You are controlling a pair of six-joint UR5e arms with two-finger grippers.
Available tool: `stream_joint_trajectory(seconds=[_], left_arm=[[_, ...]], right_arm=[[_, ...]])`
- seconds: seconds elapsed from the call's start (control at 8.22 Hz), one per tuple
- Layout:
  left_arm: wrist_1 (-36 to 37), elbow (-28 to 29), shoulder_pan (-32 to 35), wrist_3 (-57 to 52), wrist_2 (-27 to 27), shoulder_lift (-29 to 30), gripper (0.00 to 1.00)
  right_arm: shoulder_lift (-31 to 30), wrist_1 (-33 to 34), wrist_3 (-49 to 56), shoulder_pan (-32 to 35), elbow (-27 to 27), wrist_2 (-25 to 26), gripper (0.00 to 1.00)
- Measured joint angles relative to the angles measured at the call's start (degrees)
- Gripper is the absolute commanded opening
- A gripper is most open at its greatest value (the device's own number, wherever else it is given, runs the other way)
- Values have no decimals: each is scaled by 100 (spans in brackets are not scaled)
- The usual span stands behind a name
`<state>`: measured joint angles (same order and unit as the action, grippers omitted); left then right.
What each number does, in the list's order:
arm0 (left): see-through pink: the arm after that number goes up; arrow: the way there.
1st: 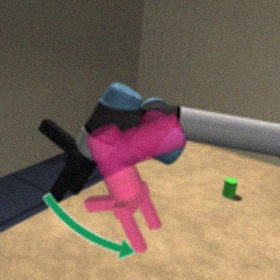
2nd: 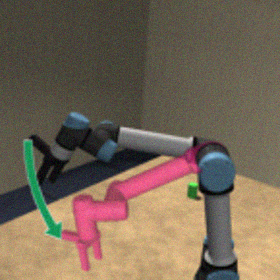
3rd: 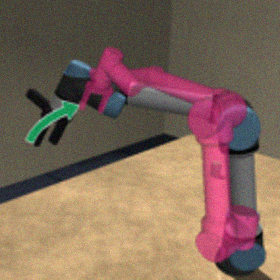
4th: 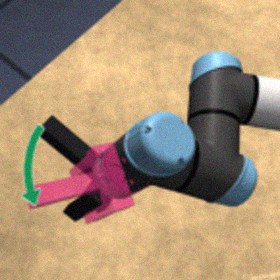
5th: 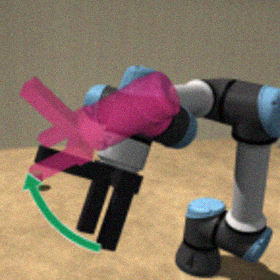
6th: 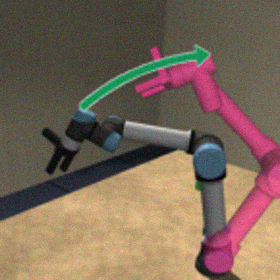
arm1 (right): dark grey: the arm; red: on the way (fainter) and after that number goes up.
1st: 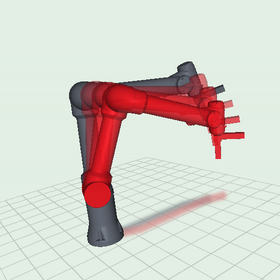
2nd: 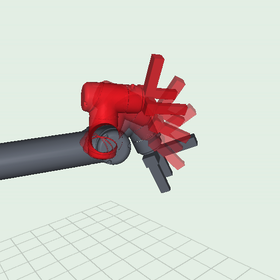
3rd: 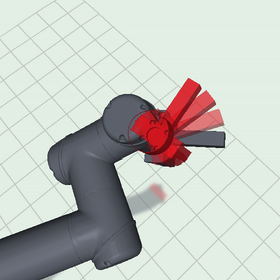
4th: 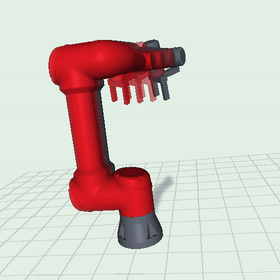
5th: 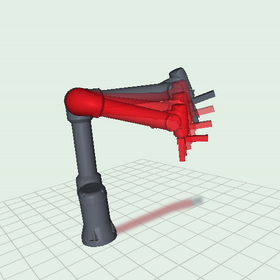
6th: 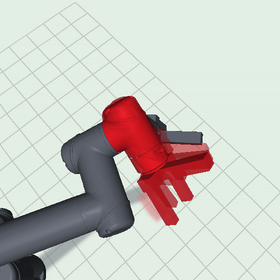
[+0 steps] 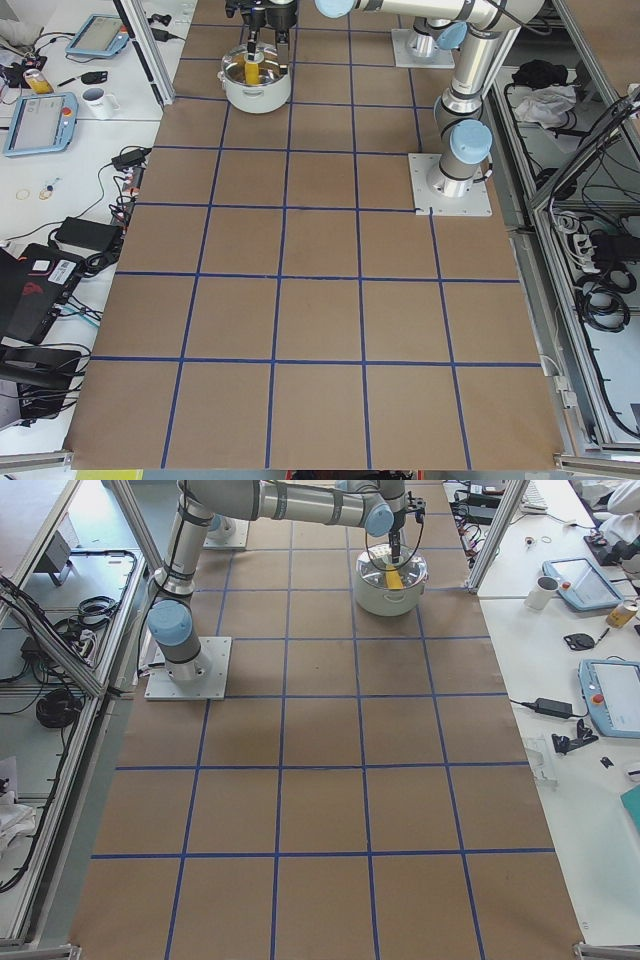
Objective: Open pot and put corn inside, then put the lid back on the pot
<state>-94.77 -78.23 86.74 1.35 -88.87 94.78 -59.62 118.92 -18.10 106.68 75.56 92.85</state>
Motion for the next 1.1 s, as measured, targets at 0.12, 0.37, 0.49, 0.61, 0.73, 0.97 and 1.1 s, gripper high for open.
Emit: stream_joint_trajectory(seconds=[0.12, 0.37, 0.49, 0.61, 0.73, 0.97, 1.1], left_arm=[[1, -30, 1, 6, 56, -41, 100], [2, -37, 1, 20, 73, -85, 100], [-5, -31, 1, 29, 64, -81, 100], [-34, -24, 1, 90, 50, -84, 100], [-57, -13, 1, 273, 39, -72, 100], [-42, -17, 4, 557, 52, -1, 100], [-31, -29, 19, 592, 63, 14, 100]], right_arm=[[1, 1, 3, 0, 6, 3, 9], [5, 1, -12, 2, 17, 4, 56], [20, 11, -28, 2, 22, 6, 85], [49, 73, -37, 2, 25, 13, 98], [76, 133, -39, 1, 30, 22, 100], [76, 183, -40, -3, 32, 26, 100], [60, 186, -30, -2, 31, 23, 100]])
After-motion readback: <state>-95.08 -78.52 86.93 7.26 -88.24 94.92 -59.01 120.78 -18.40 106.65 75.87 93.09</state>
